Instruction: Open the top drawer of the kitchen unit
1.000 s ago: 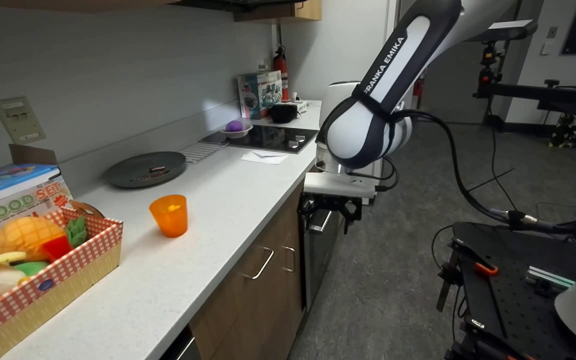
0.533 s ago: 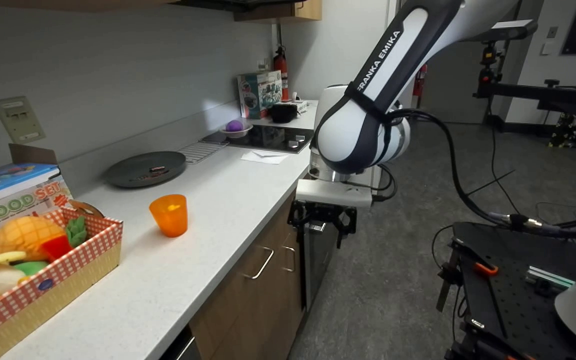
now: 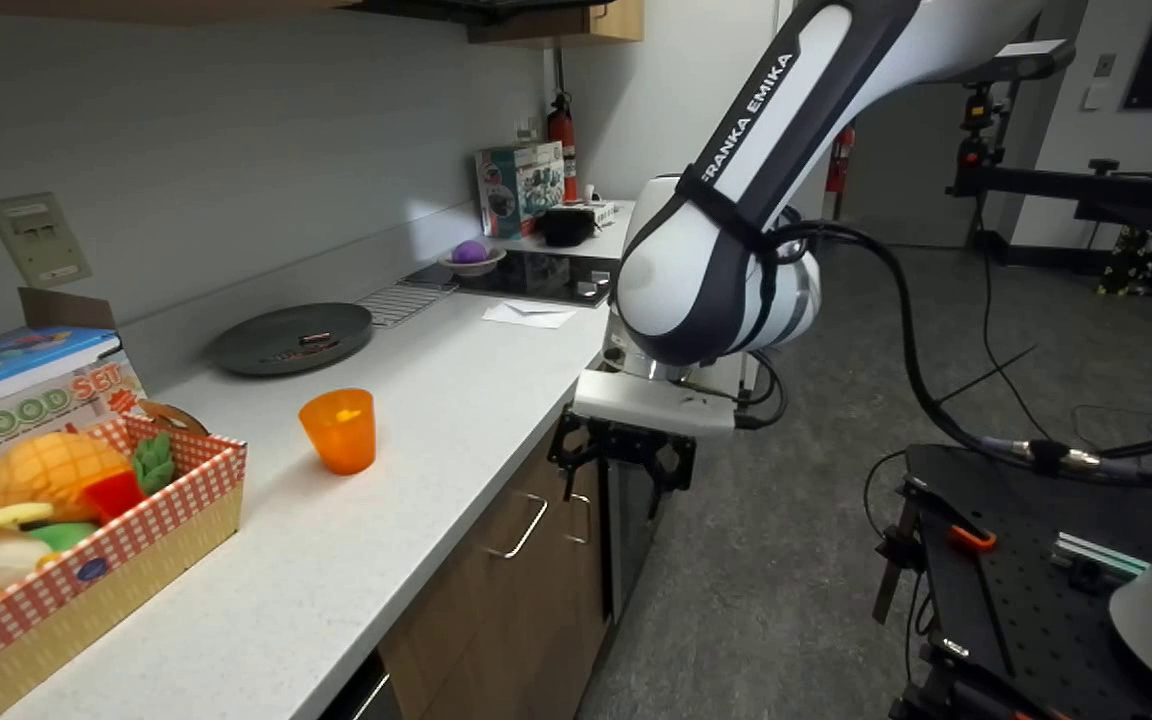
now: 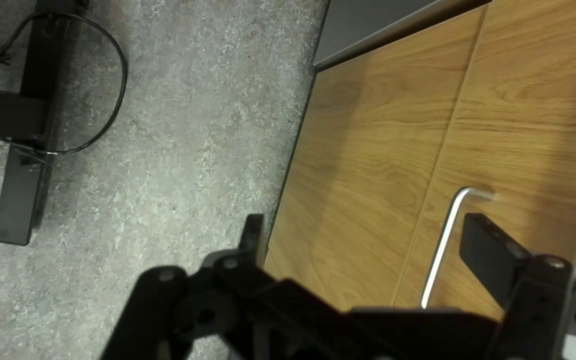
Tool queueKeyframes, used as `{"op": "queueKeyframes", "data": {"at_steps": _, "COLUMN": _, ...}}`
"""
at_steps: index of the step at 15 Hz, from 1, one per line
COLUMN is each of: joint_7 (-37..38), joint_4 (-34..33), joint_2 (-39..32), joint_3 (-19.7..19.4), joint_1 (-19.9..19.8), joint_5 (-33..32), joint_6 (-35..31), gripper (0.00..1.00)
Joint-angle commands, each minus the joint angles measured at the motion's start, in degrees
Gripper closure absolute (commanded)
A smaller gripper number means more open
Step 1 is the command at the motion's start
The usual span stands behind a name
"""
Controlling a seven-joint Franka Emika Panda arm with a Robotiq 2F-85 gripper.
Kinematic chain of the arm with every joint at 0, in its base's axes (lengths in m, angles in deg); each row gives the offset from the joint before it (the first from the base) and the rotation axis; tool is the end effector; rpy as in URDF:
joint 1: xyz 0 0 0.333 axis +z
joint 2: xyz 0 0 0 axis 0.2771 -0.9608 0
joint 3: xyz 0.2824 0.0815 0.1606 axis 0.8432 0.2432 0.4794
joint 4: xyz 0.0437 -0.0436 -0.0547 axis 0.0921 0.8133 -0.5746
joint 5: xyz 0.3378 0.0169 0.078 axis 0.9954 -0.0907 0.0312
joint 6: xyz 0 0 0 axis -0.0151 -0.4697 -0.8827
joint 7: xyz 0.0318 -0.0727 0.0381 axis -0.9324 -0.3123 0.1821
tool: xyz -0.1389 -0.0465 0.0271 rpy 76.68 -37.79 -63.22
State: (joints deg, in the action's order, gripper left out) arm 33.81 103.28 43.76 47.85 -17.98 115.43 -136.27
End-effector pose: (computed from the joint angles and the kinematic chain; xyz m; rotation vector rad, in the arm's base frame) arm 0.5022 0.0241 0.2215 -2.3177 1.6894 -0.0239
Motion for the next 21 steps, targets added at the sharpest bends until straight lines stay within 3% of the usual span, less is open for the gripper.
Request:
{"op": "queueKeyframes", "data": {"at_steps": 1, "joint_7": -3.88, "joint_4": -0.71, "joint_2": -2.55, "joint_3": 1.3, "joint_1": 0.71, "joint_5": 4.96, "joint_6": -5.08, "gripper": 0.0}}
{"op": "queueKeyframes", "data": {"at_steps": 7, "joint_7": -7.17, "joint_4": -3.13, "joint_2": -8.75, "joint_3": 6.41, "joint_1": -4.14, "joint_5": 7.86, "joint_6": -12.01, "gripper": 0.0}}
{"op": "queueKeyframes", "data": {"at_steps": 14, "joint_7": -7.42, "joint_4": -8.28, "joint_2": -16.65, "joint_3": 8.6, "joint_1": -7.95, "joint_5": 6.64, "joint_6": -19.01, "gripper": 0.0}}
{"op": "queueKeyframes", "data": {"at_steps": 21, "joint_7": -6.86, "joint_4": -11.42, "joint_2": -22.93, "joint_3": 16.57, "joint_1": -16.0, "joint_5": 5.06, "joint_6": -27.57, "gripper": 0.0}}
